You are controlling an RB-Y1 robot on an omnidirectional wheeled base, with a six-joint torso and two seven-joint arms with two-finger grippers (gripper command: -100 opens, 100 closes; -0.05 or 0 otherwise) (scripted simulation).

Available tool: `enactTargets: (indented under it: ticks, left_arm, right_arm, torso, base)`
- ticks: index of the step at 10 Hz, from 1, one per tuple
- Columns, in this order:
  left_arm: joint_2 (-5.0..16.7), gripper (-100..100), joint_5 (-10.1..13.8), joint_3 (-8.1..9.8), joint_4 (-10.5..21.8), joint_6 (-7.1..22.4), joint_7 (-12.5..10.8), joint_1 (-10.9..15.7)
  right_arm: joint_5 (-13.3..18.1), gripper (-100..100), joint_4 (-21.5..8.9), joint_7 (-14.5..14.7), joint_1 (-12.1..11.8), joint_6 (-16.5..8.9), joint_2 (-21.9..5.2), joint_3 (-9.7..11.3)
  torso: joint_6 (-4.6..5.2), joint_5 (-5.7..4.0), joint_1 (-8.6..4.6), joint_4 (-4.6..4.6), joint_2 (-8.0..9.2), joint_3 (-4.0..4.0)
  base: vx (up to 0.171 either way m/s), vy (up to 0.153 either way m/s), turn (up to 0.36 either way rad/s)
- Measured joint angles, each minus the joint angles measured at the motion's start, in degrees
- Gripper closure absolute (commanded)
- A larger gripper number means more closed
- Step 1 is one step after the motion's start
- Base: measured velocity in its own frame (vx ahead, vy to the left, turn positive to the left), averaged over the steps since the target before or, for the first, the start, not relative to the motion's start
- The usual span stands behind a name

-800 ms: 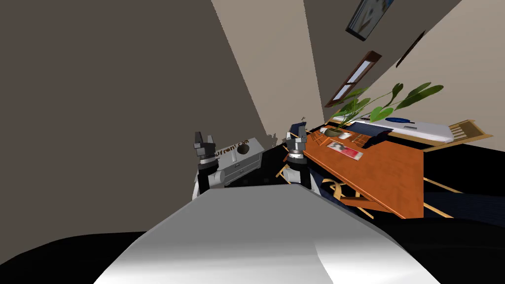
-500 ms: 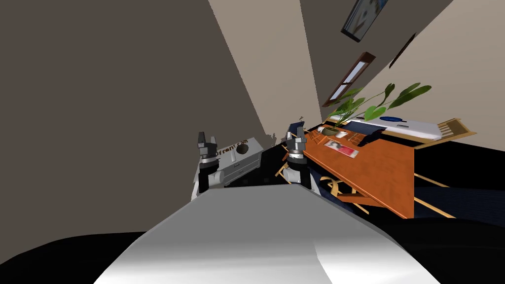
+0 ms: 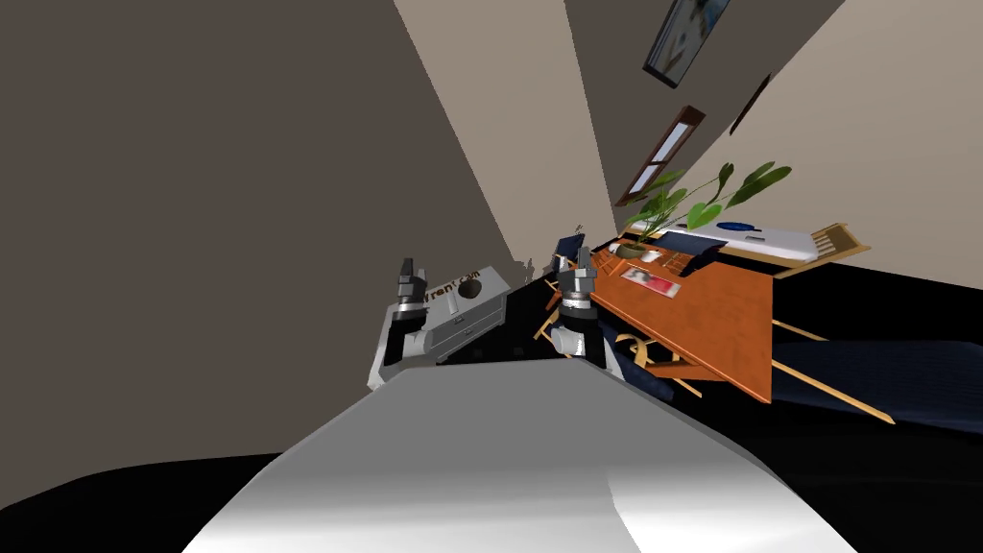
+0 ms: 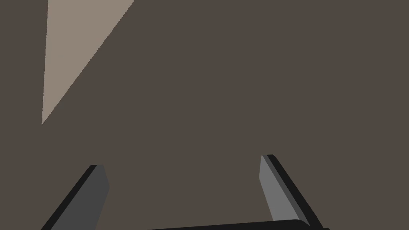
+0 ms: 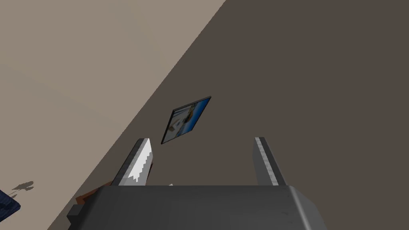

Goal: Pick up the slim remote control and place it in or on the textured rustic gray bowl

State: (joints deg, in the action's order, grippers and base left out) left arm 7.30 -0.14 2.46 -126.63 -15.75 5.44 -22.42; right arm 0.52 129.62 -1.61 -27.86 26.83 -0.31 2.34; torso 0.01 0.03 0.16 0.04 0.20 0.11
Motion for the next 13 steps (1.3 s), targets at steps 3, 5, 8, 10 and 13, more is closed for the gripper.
enactTargets:
  ticks: [3,5,8,10,13]
  left_arm:
    - [3.3,-100,2.1,0.27,2.9,5.0,2.7,1.1]
    - [5.1,-100,3.2,0.72,4.0,7.9,3.7,1.9]
    - [7.4,-100,4.9,1.16,7.1,12.2,5.6,4.1]
    - [9.2,-100,6.2,1.68,8.9,15.1,6.6,5.4]
    - [11.4,-100,8.0,2.17,10.8,19.8,8.2,6.4]
  right_arm:
    - [0.0,0,0.0,0.0,0.0,0.0,0.0,0.0]
    - [0.0,0,0.0,0.0,0.0,0.0,0.0,0.0]
    - [0.0,0,0.0,0.0,0.0,0.0,0.0,0.0]
    - [0.0,0,0.0,0.0,0.0,0.0,0.0,0.0]
    - [0.0,0,0.0,0.0,0.0,0.0,0.0,0.0]
  torso:
    - [-0.02,0.01,0.00,-0.01,-0.05,-0.03]
    - [-0.02,0.00,-0.03,-0.03,-0.14,-0.08]
    - [0.00,0.00,0.01,-0.03,-0.13,-0.07]
    - [0.00,0.00,0.01,-0.03,-0.14,-0.08]
    - [-0.03,0.00,-0.02,-0.03,-0.13,-0.07]
  base:
    - [-0.039,0.035,-0.090]
    - [-0.021,0.026,-0.072]
    - [-0.025,0.030,-0.078]
    - [-0.024,0.032,-0.098]
    - [-0.025,0.027,-0.106]
